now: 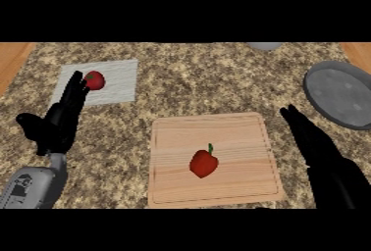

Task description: Pick the bell pepper from the cutting board and place it in the pan

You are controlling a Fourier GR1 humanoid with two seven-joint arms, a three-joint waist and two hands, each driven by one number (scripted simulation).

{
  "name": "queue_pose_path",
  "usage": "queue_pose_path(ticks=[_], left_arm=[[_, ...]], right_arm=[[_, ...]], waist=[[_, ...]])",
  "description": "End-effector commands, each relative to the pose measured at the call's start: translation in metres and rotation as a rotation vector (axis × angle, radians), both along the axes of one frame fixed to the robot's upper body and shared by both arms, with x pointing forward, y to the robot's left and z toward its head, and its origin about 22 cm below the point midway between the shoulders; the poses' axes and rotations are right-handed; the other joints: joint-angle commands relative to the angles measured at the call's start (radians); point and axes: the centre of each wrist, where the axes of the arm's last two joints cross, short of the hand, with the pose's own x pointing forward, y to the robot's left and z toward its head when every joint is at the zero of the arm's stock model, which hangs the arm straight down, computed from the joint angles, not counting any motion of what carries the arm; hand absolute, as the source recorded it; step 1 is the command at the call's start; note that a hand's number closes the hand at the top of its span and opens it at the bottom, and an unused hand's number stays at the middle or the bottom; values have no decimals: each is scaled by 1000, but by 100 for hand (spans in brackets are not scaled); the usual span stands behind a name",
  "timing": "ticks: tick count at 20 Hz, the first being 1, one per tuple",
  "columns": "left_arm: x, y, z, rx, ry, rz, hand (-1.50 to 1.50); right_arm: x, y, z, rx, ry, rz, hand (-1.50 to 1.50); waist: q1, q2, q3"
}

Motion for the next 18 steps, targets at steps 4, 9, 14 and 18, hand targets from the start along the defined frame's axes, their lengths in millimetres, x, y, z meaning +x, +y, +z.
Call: queue_pose_path(ticks=[4, 9, 14, 18], left_arm=[[10, -1, -1, -14, -1, 9, 0], [11, -5, -6, -9, 11, 3, 0], [-4, 6, 0, -23, 2, 8, 0], [2, 11, 2, -6, 11, 1, 0]], right_arm=[[20, 67, 25, 33, 102, 82, -150], [39, 84, 33, 59, 150, 121, -150], [28, 98, -4, 37, 227, 23, -150], [52, 101, -17, 38, 241, -20, -150]], waist=[[-1, 0, 2], [-12, -1, 3], [-13, -7, 4], [-11, -2, 4]])
